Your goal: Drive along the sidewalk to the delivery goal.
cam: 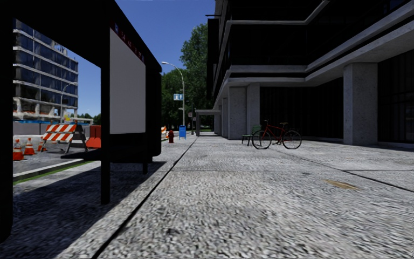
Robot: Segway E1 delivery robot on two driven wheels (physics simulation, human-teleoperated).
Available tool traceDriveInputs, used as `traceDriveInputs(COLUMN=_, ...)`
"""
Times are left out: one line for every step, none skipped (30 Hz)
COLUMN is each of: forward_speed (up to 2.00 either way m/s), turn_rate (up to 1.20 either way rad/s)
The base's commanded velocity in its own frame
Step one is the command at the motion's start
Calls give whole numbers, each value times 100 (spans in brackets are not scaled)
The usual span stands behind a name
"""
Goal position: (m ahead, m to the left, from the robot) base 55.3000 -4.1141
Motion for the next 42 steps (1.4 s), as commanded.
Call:
traceDriveInputs(forward_speed=200, turn_rate=0)
traceDriveInputs(forward_speed=200, turn_rate=0)
traceDriveInputs(forward_speed=200, turn_rate=0)
traceDriveInputs(forward_speed=200, turn_rate=0)
traceDriveInputs(forward_speed=200, turn_rate=0)
traceDriveInputs(forward_speed=200, turn_rate=0)
traceDriveInputs(forward_speed=200, turn_rate=0)
traceDriveInputs(forward_speed=200, turn_rate=0)
traceDriveInputs(forward_speed=200, turn_rate=0)
traceDriveInputs(forward_speed=200, turn_rate=0)
traceDriveInputs(forward_speed=200, turn_rate=0)
traceDriveInputs(forward_speed=200, turn_rate=0)
traceDriveInputs(forward_speed=200, turn_rate=0)
traceDriveInputs(forward_speed=200, turn_rate=0)
traceDriveInputs(forward_speed=200, turn_rate=0)
traceDriveInputs(forward_speed=200, turn_rate=0)
traceDriveInputs(forward_speed=200, turn_rate=0)
traceDriveInputs(forward_speed=200, turn_rate=0)
traceDriveInputs(forward_speed=200, turn_rate=0)
traceDriveInputs(forward_speed=200, turn_rate=0)
traceDriveInputs(forward_speed=200, turn_rate=0)
traceDriveInputs(forward_speed=200, turn_rate=0)
traceDriveInputs(forward_speed=200, turn_rate=0)
traceDriveInputs(forward_speed=200, turn_rate=0)
traceDriveInputs(forward_speed=200, turn_rate=0)
traceDriveInputs(forward_speed=200, turn_rate=0)
traceDriveInputs(forward_speed=200, turn_rate=0)
traceDriveInputs(forward_speed=200, turn_rate=0)
traceDriveInputs(forward_speed=200, turn_rate=0)
traceDriveInputs(forward_speed=200, turn_rate=0)
traceDriveInputs(forward_speed=200, turn_rate=0)
traceDriveInputs(forward_speed=200, turn_rate=0)
traceDriveInputs(forward_speed=200, turn_rate=49)
traceDriveInputs(forward_speed=200, turn_rate=67)
traceDriveInputs(forward_speed=200, turn_rate=71)
traceDriveInputs(forward_speed=200, turn_rate=71)
traceDriveInputs(forward_speed=200, turn_rate=0)
traceDriveInputs(forward_speed=200, turn_rate=0)
traceDriveInputs(forward_speed=200, turn_rate=0)
traceDriveInputs(forward_speed=200, turn_rate=0)
traceDriveInputs(forward_speed=200, turn_rate=0)
traceDriveInputs(forward_speed=200, turn_rate=0)
